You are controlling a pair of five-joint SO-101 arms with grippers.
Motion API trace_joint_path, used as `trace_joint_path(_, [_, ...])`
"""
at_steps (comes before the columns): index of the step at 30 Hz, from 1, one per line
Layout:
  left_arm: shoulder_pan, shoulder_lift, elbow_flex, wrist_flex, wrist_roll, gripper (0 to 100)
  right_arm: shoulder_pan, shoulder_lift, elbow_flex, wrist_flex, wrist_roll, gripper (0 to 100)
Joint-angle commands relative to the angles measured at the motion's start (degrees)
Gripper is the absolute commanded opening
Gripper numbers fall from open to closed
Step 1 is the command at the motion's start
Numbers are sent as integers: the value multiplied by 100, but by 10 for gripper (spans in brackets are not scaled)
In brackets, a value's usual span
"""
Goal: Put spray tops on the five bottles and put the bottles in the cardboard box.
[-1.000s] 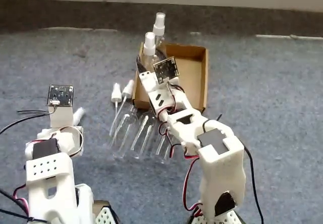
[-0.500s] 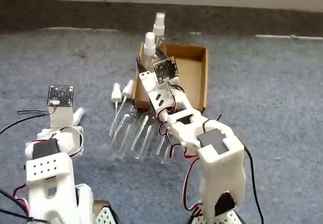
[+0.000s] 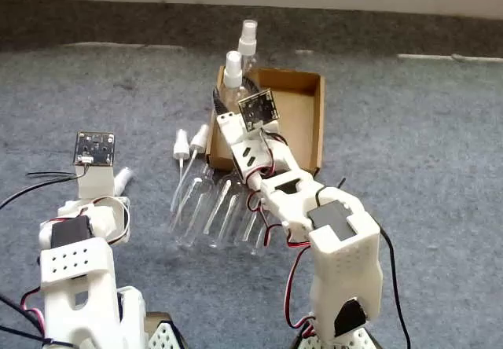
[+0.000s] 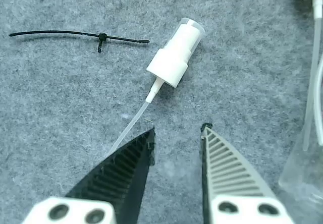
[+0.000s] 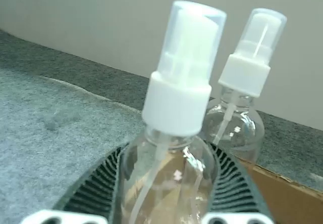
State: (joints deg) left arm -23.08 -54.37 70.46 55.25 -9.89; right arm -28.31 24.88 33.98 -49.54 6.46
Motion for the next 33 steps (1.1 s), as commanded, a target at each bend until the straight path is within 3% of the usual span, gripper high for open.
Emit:
trace_joint_path(1, [127, -40, -13, -79, -44, 152, -22, -136, -48, -119, 255, 117])
trace_joint_path(21, [127, -31, -13, -88, -44, 152, -40, -136, -40, -127, 290, 118])
trace_joint_path(27, [127, -31, -13, -88, -44, 152, -40, -136, -40, -127, 281, 217])
trace_joint_path(33, [127, -31, -13, -88, -44, 152, -40, -136, -40, -127, 281, 221])
